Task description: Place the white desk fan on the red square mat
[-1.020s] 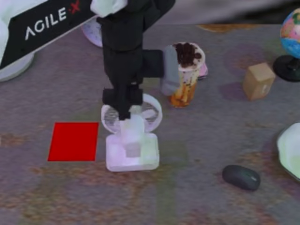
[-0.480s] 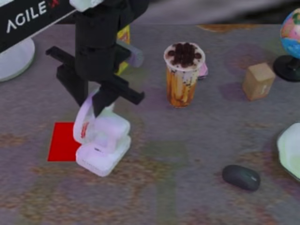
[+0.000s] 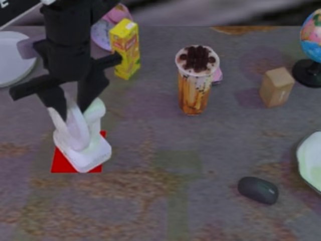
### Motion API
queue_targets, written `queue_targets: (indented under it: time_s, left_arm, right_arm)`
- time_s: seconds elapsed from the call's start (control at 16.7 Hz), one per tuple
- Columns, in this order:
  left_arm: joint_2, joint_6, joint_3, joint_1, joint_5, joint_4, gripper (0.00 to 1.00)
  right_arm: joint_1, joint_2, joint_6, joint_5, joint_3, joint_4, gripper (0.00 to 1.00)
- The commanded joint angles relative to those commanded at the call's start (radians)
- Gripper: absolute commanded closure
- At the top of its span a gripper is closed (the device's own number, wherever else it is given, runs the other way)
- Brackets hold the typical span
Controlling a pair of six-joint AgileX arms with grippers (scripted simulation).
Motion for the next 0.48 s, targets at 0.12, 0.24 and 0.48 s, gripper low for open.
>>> queue_targets:
  time_s: [0.12,0.24,0.48]
  left_arm:
    - [-0.023,-0.231,-0.024,0.028,0.016,0.024,1.00]
    - [-0.044,-0.420,-0.046,0.053,0.034,0.053,1.00]
    - [-0.079,-0.674,-0.075,0.093,0.071,0.108,1.00]
  right_arm:
    - [0.000,0.000,0.000,0.000,0.000,0.000,0.00]
    - [0.000,0.000,0.000,0.000,0.000,0.000,0.00]
    - [0.000,0.000,0.000,0.000,0.000,0.000,0.00]
